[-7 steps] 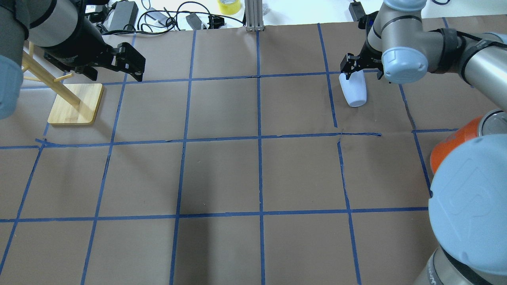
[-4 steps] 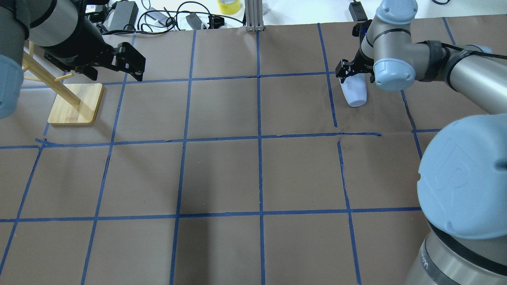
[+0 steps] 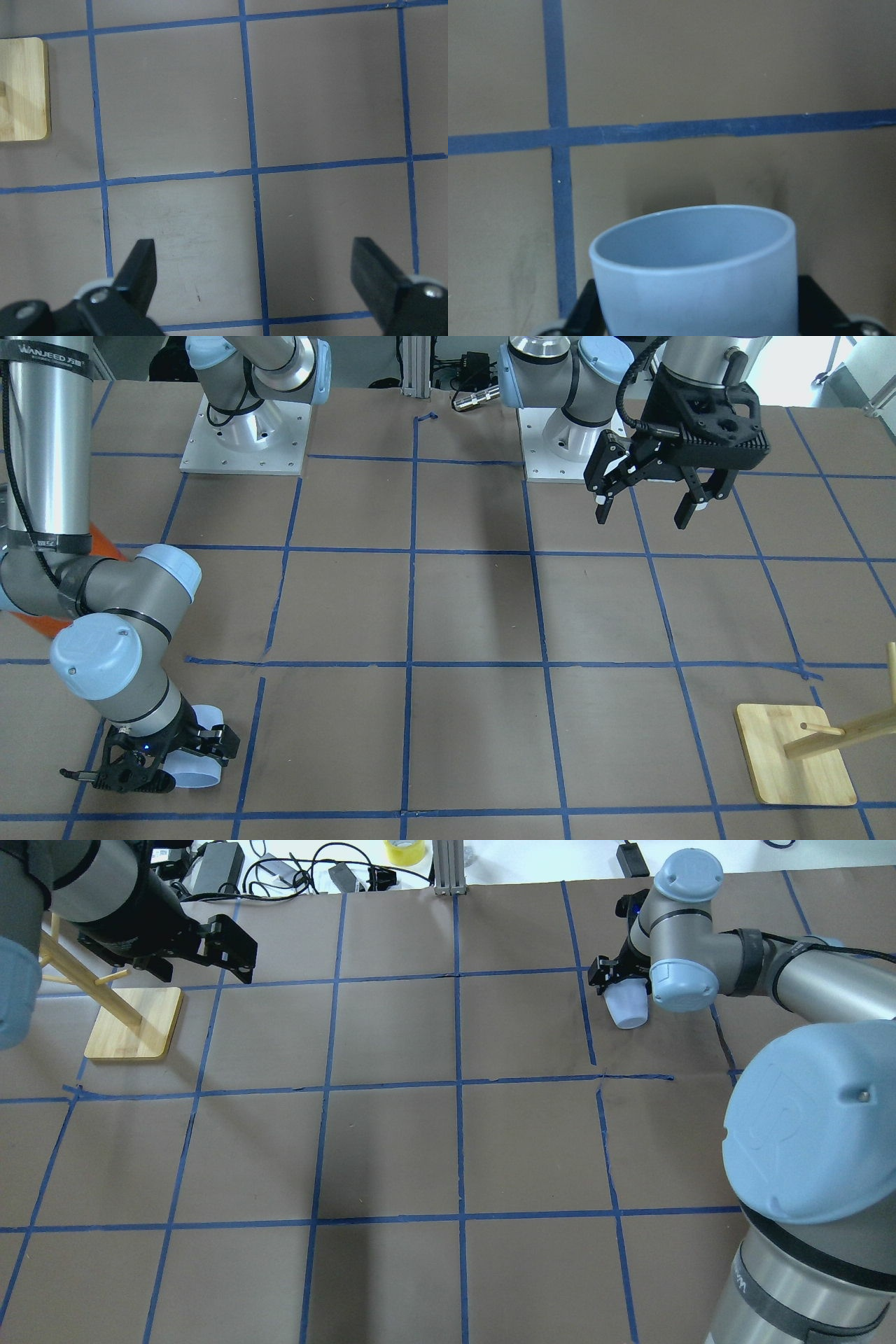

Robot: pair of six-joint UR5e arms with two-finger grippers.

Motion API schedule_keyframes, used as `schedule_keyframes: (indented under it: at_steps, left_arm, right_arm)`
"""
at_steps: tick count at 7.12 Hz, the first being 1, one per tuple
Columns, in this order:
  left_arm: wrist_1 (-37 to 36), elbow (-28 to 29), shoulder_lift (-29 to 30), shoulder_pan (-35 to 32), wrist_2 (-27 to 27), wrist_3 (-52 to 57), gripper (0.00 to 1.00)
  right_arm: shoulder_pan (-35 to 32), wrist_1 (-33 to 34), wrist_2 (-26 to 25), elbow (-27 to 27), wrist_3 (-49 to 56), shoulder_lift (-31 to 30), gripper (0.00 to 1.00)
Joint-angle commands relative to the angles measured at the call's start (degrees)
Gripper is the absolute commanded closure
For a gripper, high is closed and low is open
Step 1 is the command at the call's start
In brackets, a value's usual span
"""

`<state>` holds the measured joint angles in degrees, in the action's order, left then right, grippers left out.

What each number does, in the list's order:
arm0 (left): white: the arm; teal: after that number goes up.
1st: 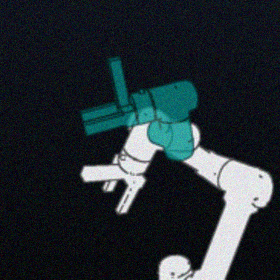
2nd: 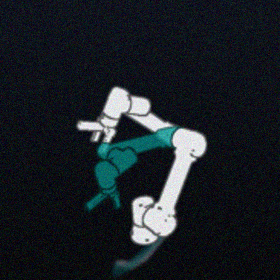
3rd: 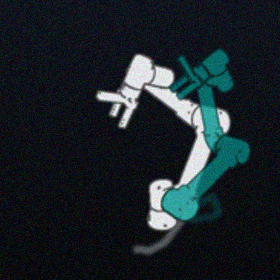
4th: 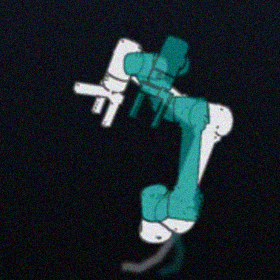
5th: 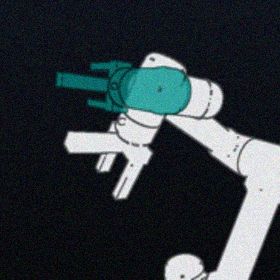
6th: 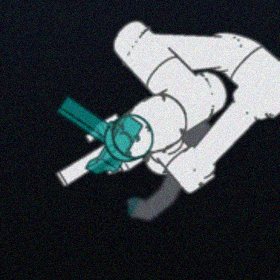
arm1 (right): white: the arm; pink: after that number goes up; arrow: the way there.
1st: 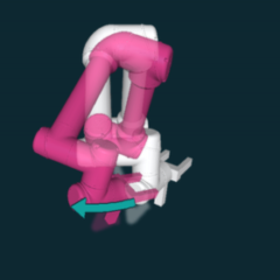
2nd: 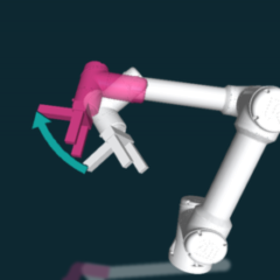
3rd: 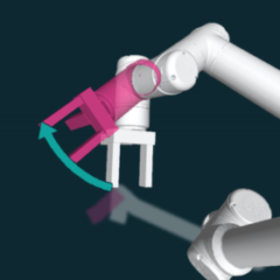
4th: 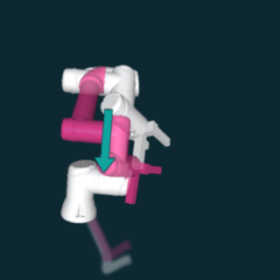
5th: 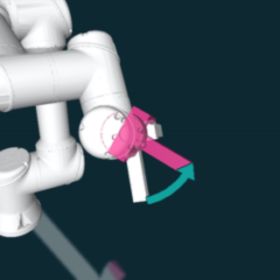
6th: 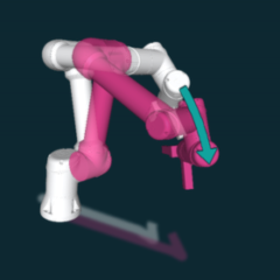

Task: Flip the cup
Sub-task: 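Lift the cup with the right gripper and carry it toward the left gripper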

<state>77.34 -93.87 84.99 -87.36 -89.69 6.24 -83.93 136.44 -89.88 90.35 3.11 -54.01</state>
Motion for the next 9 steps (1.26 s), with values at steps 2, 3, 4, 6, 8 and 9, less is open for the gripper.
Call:
schedule_keyframes:
  at_steps: [2,3,4,6,8,9]
  left_arm:
    - [0.00,0.00,0.00,0.00,0.04,0.00,0.00]
    - [0.00,0.00,0.00,0.00,0.04,0.00,0.00]
    - [0.00,0.00,0.00,0.00,-0.04,0.00,0.00]
    - [0.00,0.00,0.00,0.00,0.04,0.00,0.00]
    - [0.00,0.00,0.00,0.00,-0.04,0.00,0.00]
    - [0.00,0.00,0.00,0.00,0.04,0.00,0.00]
  right_arm:
    - [-0.18,1.19,0.05,-1.05,3.71,-0.21,0.72]
    - [-2.01,0.76,0.05,-2.96,6.87,-0.74,0.72]
    - [-7.24,0.67,-0.47,-4.64,7.60,-1.79,0.72]
    - [-19.28,6.52,-1.17,-5.27,11.10,-1.80,0.72]
    - [-26.16,6.55,-0.74,-4.57,28.57,-0.84,0.72]
    - [-28.98,6.55,-0.91,-4.48,37.05,-0.57,0.71]
